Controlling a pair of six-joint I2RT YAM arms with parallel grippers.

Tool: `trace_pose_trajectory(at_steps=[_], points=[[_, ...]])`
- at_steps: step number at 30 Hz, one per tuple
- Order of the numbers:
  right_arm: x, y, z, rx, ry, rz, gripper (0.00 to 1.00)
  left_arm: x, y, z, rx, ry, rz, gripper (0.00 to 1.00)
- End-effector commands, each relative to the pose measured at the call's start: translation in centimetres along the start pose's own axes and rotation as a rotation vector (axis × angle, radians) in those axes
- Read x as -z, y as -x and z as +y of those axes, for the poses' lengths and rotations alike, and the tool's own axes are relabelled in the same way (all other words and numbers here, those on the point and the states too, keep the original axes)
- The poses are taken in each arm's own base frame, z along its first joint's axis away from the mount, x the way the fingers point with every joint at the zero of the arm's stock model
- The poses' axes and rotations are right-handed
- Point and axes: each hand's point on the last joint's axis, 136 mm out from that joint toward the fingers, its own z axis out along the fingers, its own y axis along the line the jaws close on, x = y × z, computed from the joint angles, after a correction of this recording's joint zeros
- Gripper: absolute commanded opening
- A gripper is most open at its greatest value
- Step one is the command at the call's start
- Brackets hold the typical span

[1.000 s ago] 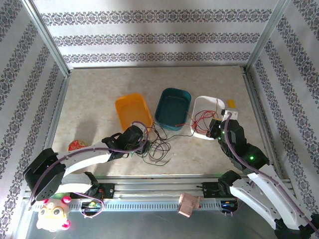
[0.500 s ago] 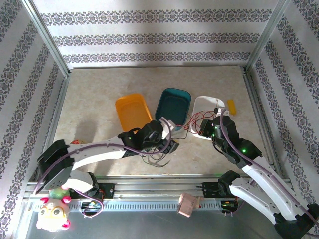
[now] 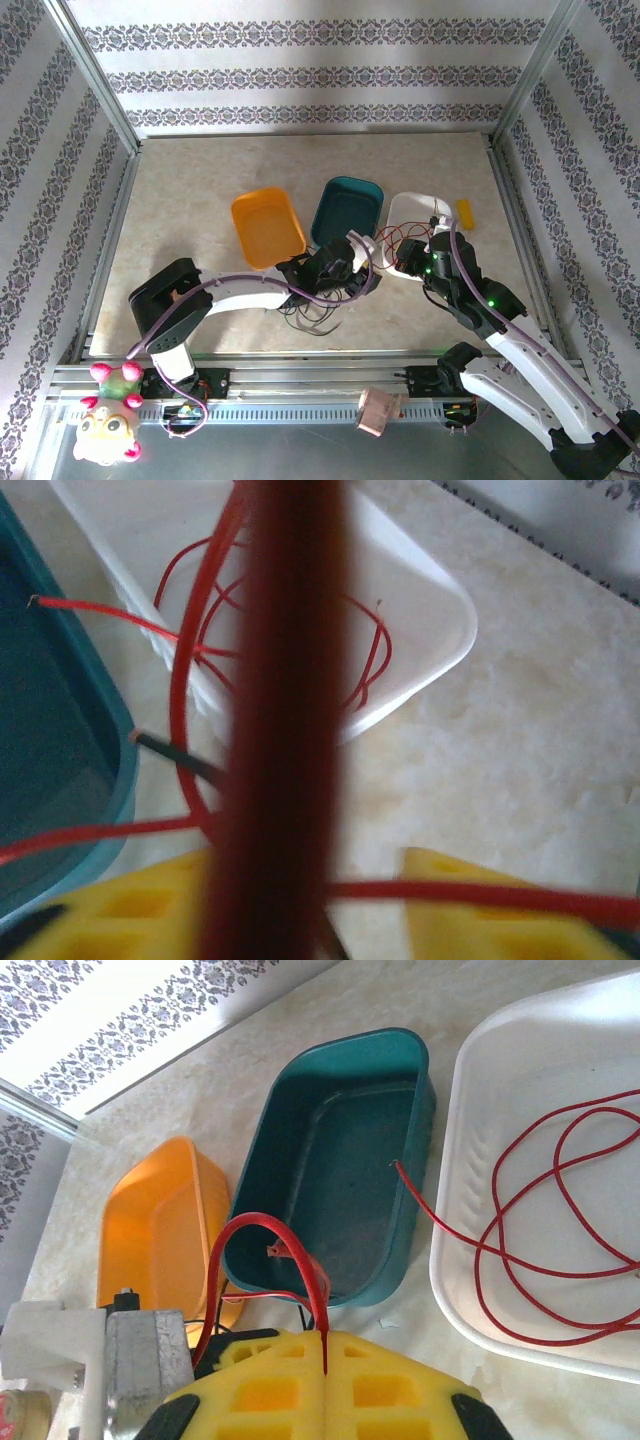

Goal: Untangle the cables

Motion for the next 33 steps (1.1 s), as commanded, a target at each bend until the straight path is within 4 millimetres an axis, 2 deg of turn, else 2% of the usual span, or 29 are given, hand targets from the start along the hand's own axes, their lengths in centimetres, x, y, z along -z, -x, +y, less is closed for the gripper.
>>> trace_pose_trajectory(at_steps=[1,5,9,14,19,22,27,31,33], points=[[1.0,1.3,0.3,-0.042,0.021,-0.043,0.04,-0.1,1.9,-1.1,0.035,-0.027,-0.069,0.2],[1.4,1.7,-1.1,-0.048,-0.023,-0.061,0.03,0.9,1.8,-0.7,0.05,-0.016,-0.08,0.0],[1.5,2.5,-3.2,-0.068,-0.085,-0.075,0.03,3.1,1.8,-0.9,0.034,-0.024,-0.089,0.0],[0.9,4.0,-5.9,-0.121,-0.143,-0.094,0.03,6.6,2.0,-0.2,0.044,-0.004,-0.122,0.0],[0.3,6.5,-7.9,-0.157,-0.172,-0.126,0.03,9.7,2.0,2.0,0.122,0.059,-0.167,0.0],[-0.1,8.0,-8.7,-0.158,-0.186,-0.14,0.03,10.9,1.2,4.1,0.189,0.122,-0.183,0.0],[-2.0,8.9,-10.6,-0.187,-0.206,-0.128,0.03,11.6,-1.8,6.9,0.282,0.222,-0.158,0.0],[-4.6,8.8,-10.8,-0.188,-0.161,-0.095,0.06,12.2,-2.2,7.8,0.273,0.272,-0.16,0.0],[-6.4,7.7,-10.9,-0.199,-0.132,-0.028,0.13,12.1,-2.3,8.0,0.272,0.28,-0.154,0.0]])
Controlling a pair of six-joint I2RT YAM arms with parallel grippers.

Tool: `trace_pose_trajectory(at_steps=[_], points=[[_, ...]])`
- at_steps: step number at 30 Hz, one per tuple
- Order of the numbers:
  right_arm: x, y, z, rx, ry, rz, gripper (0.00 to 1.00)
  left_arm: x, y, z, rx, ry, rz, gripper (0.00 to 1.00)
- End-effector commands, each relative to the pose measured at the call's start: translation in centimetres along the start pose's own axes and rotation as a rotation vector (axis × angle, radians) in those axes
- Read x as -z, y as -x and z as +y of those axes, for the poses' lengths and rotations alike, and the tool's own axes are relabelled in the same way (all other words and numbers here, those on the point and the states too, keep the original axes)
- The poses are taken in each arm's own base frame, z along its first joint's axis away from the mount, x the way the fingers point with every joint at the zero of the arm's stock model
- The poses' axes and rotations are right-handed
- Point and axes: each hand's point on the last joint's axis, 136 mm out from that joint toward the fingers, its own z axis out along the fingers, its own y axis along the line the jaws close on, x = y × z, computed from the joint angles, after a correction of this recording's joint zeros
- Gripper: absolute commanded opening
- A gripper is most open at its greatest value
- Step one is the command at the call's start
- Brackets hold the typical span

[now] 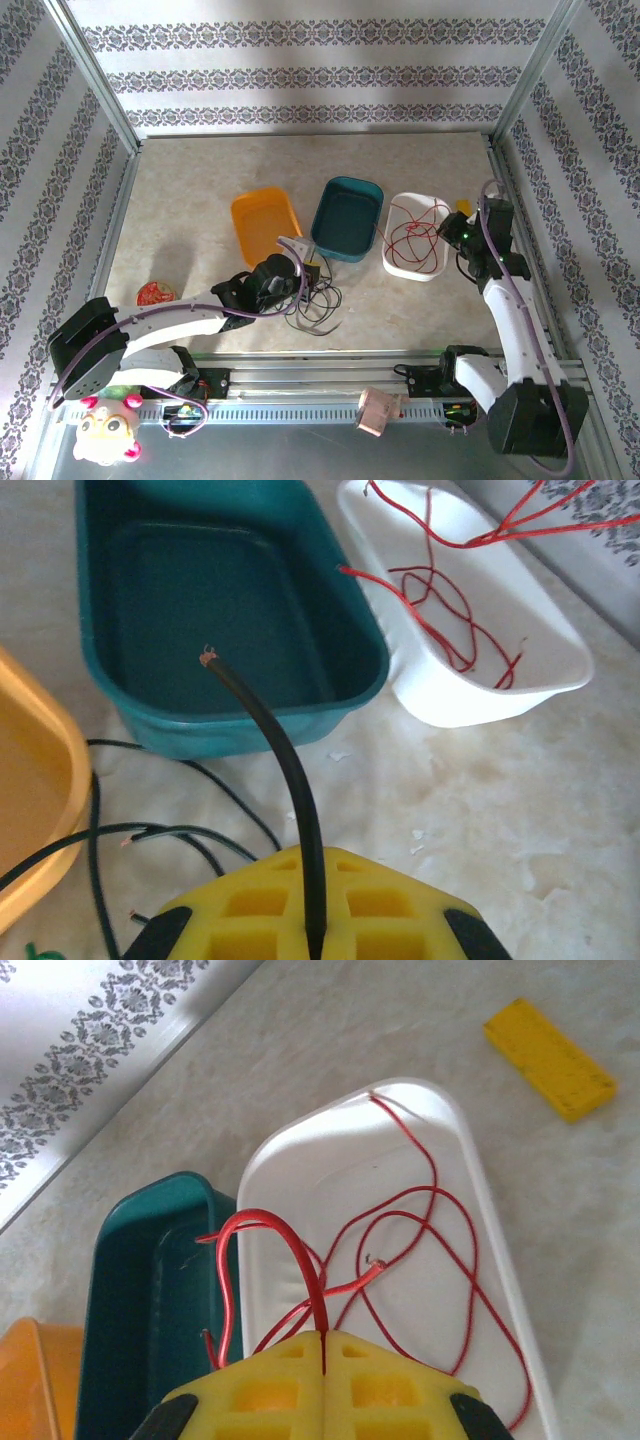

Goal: Untangle the cables

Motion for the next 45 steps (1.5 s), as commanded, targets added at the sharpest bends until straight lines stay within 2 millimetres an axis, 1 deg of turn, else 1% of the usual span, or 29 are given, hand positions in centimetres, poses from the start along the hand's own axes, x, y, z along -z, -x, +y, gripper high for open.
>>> trace_pose_trajectory(at_steps=[1,2,3,6,9,11,14,19,23,28,33,36,41,45], points=[[-1.9,-0.7,1.3,0.025,0.088,0.061,0.22,0.5,1.0,1.0,0.031,0.047,-0.031,0.0],[-2.4,-1.4,0.9,0.022,0.072,0.093,0.38,0.4,1.0,1.0,0.029,0.048,-0.027,0.0],[-2.5,-2.0,0.4,0.026,0.047,0.113,0.45,0.4,1.0,1.0,0.026,0.049,-0.025,0.0],[-2.0,-2.6,-0.4,0.072,-0.013,0.1,0.53,0.2,0.9,1.1,0.027,0.057,-0.021,0.0],[-1.0,-3.0,0.4,0.12,0.003,0.079,0.55,0.0,0.8,1.3,0.026,0.073,-0.011,0.0],[-0.8,-3.8,1.3,0.157,0.036,0.095,0.55,-0.1,0.7,1.4,0.022,0.081,-0.005,0.0],[-1.1,-5.8,3.3,0.231,0.108,0.161,0.55,-0.3,0.6,1.5,0.024,0.091,-0.004,0.0],[-2.6,-9.4,5.9,0.363,0.157,0.287,0.55,-0.3,0.4,2.5,0.044,0.145,0.003,0.0],[-4.2,-10.6,7.2,0.457,0.129,0.338,0.53,-0.1,0.4,2.9,0.056,0.165,-0.003,0.0],[-6.5,-10.9,7.2,0.564,0.024,0.396,0.48,0.1,0.4,3.1,0.06,0.175,-0.004,0.0],[-8.5,-10.9,6.8,0.642,-0.047,0.45,0.45,0.2,0.4,3.2,0.057,0.178,0.001,0.0],[-9.6,-11.0,6.7,0.668,-0.059,0.472,0.44,0.2,0.3,3.2,0.056,0.178,0.003,0.0],[-10.7,-11.6,7.1,0.669,-0.042,0.513,0.41,0.1,0.3,3.5,0.06,0.182,0.008,0.0],[-11.0,-12.1,7.1,0.669,-0.043,0.523,0.32,0.2,0.2,3.7,0.069,0.186,0.008,0.0]])
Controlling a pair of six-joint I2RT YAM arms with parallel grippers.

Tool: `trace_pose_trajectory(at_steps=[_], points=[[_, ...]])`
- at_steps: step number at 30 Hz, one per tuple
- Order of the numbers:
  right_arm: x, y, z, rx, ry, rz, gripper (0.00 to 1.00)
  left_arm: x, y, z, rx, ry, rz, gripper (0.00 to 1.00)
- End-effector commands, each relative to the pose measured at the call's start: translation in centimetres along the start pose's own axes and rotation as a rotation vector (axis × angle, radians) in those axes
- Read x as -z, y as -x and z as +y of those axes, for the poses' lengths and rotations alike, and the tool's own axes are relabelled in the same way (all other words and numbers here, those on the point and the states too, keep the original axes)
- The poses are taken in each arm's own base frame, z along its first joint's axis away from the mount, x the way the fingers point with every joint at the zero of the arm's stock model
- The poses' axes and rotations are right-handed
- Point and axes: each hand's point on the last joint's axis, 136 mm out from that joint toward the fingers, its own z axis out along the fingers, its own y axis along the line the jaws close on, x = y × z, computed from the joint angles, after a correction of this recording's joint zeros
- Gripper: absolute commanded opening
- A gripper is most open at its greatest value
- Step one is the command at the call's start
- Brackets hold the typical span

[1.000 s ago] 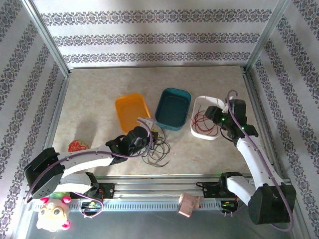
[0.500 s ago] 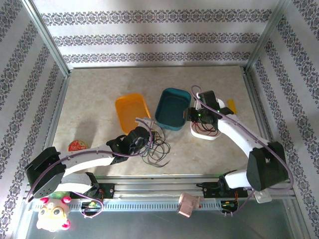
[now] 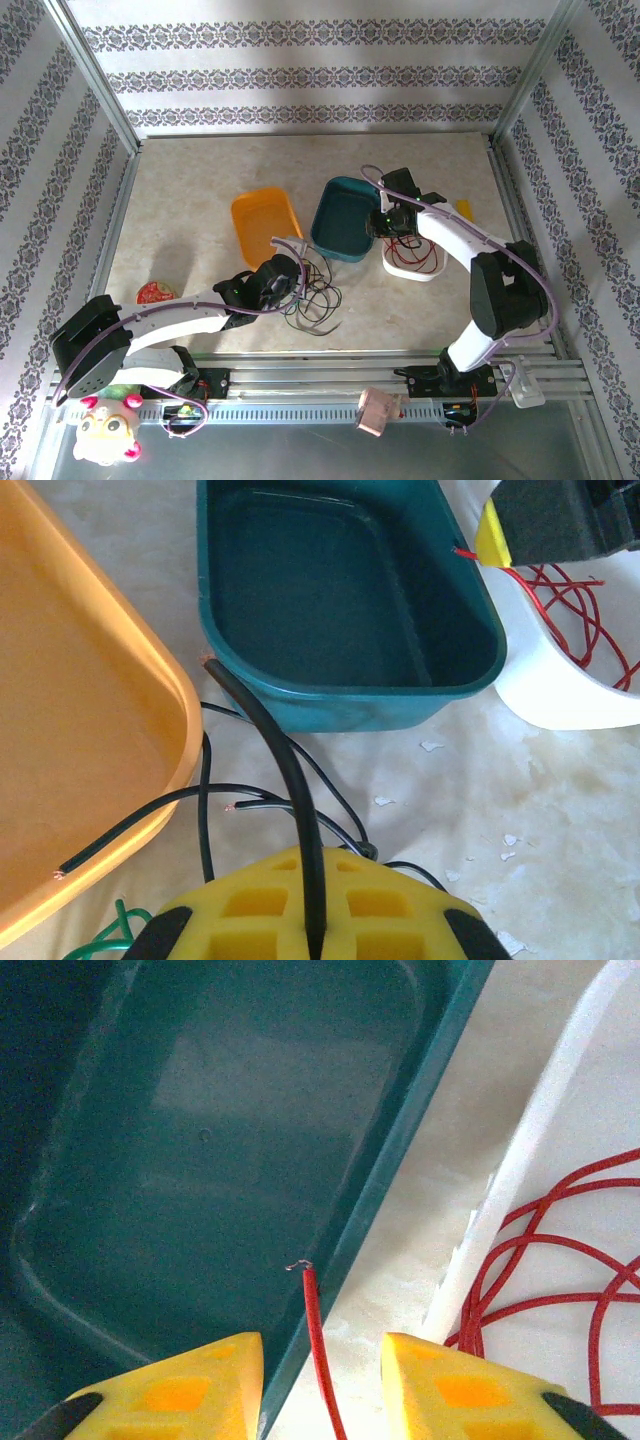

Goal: Untangle the cables

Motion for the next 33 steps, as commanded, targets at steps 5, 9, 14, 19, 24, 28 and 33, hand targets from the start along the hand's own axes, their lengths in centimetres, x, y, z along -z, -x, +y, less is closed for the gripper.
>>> trace_pose_trajectory(at_steps=[5,9,14,19,24,28,33], points=[[0.0,-0.1,0.5,0.015,0.005,0.012,0.29,0.4,1.1,0.9,0.044,0.026,-0.024,0.0],[0.2,0.1,0.5,0.007,0.012,0.001,0.17,0.5,1.1,0.9,0.047,0.024,-0.026,0.0],[1.5,0.8,0.6,-0.001,0.012,-0.052,0.05,0.5,1.1,1.0,0.048,0.025,-0.026,0.0],[4.3,1.7,0.3,-0.029,0.022,-0.139,0.03,0.5,1.2,0.9,0.049,0.023,-0.029,0.0],[5.9,1.0,-2.3,-0.109,-0.005,-0.178,0.03,0.4,1.2,0.7,0.042,0.014,-0.022,0.0],[4.7,-0.6,-5.5,-0.233,-0.031,-0.151,0.02,0.4,1.2,0.6,0.04,0.011,-0.021,0.0],[1.3,-2.9,-7.1,-0.326,-0.015,-0.062,0.03,0.4,1.1,0.5,0.034,0.006,-0.017,0.0]])
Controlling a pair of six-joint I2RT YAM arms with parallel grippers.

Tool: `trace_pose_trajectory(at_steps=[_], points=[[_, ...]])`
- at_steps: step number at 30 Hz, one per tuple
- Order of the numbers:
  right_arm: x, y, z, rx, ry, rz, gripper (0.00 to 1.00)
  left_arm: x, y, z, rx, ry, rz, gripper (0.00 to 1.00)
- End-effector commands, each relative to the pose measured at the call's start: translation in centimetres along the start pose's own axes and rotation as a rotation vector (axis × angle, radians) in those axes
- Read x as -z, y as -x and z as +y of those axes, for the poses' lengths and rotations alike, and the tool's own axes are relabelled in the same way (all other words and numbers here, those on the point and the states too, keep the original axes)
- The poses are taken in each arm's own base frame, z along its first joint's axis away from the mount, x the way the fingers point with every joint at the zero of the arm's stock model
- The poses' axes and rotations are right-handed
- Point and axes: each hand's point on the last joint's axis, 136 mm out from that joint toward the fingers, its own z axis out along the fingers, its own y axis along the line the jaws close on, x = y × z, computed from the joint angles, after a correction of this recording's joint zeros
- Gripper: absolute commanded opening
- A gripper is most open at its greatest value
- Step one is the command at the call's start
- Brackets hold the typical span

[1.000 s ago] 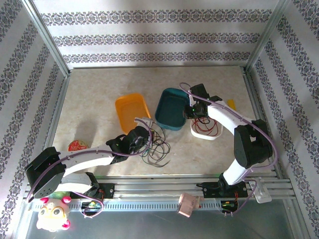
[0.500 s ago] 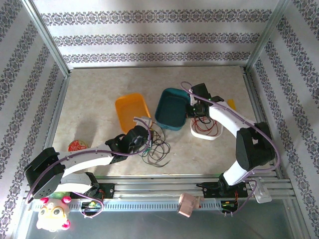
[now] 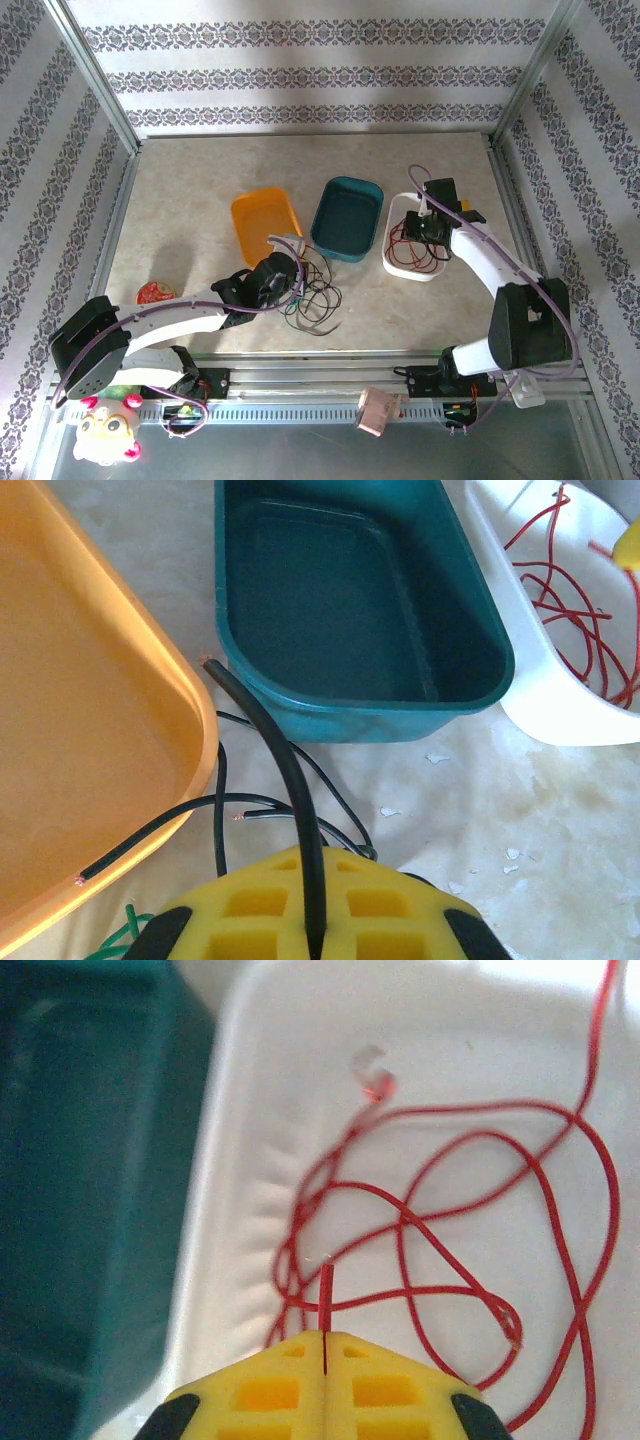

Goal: Untangle the cables

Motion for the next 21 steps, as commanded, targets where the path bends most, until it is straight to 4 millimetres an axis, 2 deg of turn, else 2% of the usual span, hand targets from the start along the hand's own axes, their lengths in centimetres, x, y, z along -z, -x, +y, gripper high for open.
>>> trace_pose_trajectory(at_steps=[1,5,6,8,10,13,17,19,21], points=[[-2.4,-1.8,-0.3,-0.061,0.022,0.069,0.03,0.3,0.6,0.1,0.009,0.001,-0.005,0.0],[-3.9,-2.6,-0.6,-0.101,0.018,0.097,0.05,0.4,0.6,0.2,0.008,0.005,-0.002,0.0],[-3.9,-2.5,-0.6,-0.11,0.021,0.094,0.11,0.4,0.6,0.3,0.01,0.007,-0.005,0.0],[-3.3,-2.0,-0.3,-0.12,0.033,0.062,0.38,0.5,0.6,0.4,0.011,0.008,-0.004,0.0],[-2.1,-1.1,-0.2,-0.12,0.038,0.006,0.47,0.6,0.6,0.4,0.011,0.008,-0.003,0.0],[0.3,-0.1,-0.1,-0.109,0.039,-0.079,0.51,0.6,0.5,0.4,0.006,0.007,-0.002,0.0],[3.6,0.0,0.9,-0.051,0.051,-0.154,0.52,0.8,1.0,-0.3,0.006,-0.018,-0.006,0.0],[5.2,-0.5,2.4,0.008,0.092,-0.178,0.52,1.1,1.8,-0.7,0.015,-0.031,-0.022,0.0],[6.7,-1.8,5.3,0.095,0.197,-0.181,0.53,1.5,2.9,-1.0,0.031,-0.044,-0.05,0.0]])
